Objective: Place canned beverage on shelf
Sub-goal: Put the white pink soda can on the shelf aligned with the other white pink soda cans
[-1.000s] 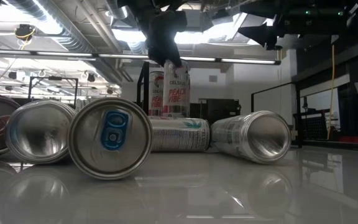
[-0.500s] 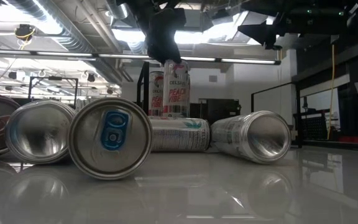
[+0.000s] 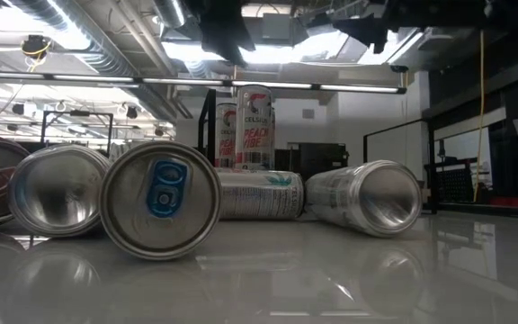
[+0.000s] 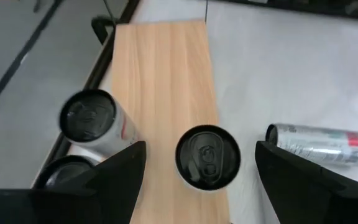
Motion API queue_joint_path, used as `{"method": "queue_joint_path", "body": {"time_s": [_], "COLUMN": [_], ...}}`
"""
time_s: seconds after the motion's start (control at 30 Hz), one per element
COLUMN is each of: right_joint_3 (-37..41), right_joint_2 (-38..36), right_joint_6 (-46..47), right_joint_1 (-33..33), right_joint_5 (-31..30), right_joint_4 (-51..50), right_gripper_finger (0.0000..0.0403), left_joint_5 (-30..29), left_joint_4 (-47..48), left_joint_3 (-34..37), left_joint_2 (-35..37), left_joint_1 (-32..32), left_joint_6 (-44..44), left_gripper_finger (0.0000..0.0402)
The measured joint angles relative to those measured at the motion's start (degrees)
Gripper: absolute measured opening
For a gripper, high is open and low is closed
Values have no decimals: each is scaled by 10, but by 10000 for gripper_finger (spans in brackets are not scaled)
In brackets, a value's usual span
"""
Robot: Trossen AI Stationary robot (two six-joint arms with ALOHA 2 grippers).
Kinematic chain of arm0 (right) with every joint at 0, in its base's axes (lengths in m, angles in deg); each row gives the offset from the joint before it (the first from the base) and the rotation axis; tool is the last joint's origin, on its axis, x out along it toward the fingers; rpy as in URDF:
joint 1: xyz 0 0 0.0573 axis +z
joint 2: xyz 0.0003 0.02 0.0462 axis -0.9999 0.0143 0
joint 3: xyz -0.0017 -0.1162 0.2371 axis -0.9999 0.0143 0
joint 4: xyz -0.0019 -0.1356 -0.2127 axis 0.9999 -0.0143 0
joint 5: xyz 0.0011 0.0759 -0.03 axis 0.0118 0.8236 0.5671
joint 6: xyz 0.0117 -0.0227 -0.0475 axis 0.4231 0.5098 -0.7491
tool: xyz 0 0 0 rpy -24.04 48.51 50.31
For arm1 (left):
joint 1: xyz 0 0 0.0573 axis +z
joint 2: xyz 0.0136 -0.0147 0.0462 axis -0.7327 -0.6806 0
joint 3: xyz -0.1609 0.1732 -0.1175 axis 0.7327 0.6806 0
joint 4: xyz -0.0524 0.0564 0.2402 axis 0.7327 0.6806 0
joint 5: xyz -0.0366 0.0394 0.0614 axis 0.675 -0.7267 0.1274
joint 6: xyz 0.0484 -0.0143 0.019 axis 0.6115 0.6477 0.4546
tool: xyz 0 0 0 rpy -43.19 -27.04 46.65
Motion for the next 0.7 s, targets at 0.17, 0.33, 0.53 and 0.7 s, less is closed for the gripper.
{"method": "queue_joint_path", "body": {"time_s": [0.17, 0.33, 0.53, 0.7], "right_joint_3": [-100, -164, -204, -244], "right_joint_2": [62, 122, 178, 222], "right_joint_6": [0, 0, -1, -28], "right_joint_1": [0, 0, 0, 16], "right_joint_5": [-1, 2, 5, 25], "right_joint_4": [-157, -240, -236, -236], "right_gripper_finger": [376, 376, 376, 376], "left_joint_5": [-1, -12, -46, -58], "left_joint_4": [4, 26, 60, 72], "left_joint_3": [0, 0, 0, 0], "left_joint_2": [41, 91, 144, 169], "left_joint_1": [0, 0, -2, -3], "left_joint_6": [-3, -28, -48, -62], "left_gripper_finger": [295, 295, 295, 295]}}
